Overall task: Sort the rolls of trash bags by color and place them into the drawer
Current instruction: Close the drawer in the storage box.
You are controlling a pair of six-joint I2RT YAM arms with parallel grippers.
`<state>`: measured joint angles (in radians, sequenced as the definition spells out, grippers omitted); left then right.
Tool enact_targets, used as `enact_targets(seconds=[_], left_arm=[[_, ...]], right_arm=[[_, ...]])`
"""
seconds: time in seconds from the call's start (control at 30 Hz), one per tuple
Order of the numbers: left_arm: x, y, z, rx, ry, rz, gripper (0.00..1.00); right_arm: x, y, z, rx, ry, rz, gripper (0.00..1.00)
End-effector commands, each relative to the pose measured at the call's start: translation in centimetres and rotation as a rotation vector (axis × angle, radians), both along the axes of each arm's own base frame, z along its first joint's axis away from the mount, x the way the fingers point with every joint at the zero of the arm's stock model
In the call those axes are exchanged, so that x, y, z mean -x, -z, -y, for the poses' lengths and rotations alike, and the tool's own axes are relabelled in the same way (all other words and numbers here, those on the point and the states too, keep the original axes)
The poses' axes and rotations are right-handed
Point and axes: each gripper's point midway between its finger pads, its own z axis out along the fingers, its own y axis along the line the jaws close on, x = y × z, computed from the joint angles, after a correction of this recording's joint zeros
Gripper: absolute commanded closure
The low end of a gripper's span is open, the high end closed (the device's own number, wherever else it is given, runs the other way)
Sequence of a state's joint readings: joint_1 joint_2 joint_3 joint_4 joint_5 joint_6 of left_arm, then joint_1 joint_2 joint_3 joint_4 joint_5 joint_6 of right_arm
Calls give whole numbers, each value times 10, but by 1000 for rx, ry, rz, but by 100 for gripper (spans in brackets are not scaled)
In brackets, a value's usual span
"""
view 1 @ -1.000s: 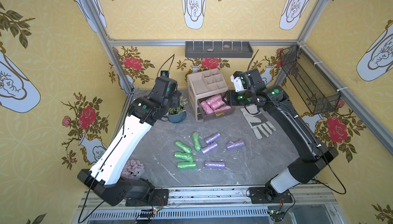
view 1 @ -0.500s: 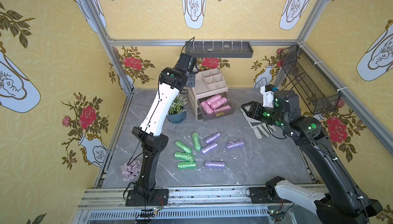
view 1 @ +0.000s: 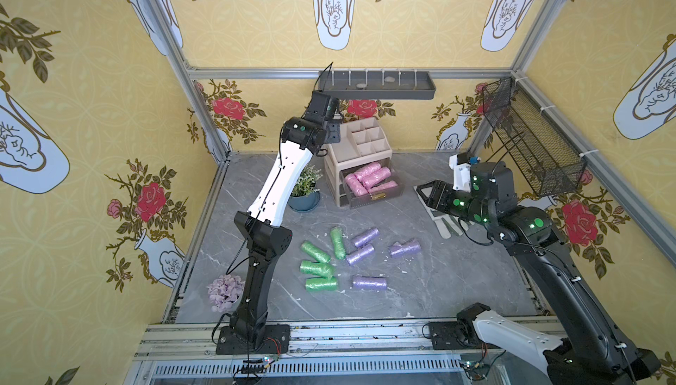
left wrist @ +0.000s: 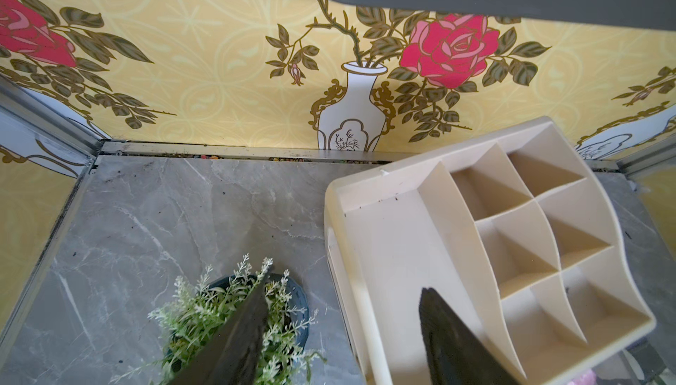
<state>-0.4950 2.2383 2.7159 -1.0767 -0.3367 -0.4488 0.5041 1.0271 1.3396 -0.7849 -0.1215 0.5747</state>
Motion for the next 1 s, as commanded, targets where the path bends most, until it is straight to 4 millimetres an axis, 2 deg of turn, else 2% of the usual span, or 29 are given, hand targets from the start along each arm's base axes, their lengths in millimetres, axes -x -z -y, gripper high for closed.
enact_targets(seconds=[0.0,0.2,0.4,0.57,0.7,0.97], left_arm=[[-12,5,-2,42,-52,13,34],[-22,24,5,92,-81,-8,38],[-29,31,12,124,-77,-9,43],[-32,45,10,127,-87,-44,50],[-33,57,7,131,-97,-75,52],[-32,70,9,157,-99,-118,68]], right_arm=[[-4,-3,-2,-14,3,16,45],[-5,4,-4,-22,1,4,45],[-4,15,-6,-65,15,-10,46],[-2,28,-11,-109,10,-29,48],[-1,34,-14,-110,4,-42,48],[-2,39,-16,-106,2,-52,49]])
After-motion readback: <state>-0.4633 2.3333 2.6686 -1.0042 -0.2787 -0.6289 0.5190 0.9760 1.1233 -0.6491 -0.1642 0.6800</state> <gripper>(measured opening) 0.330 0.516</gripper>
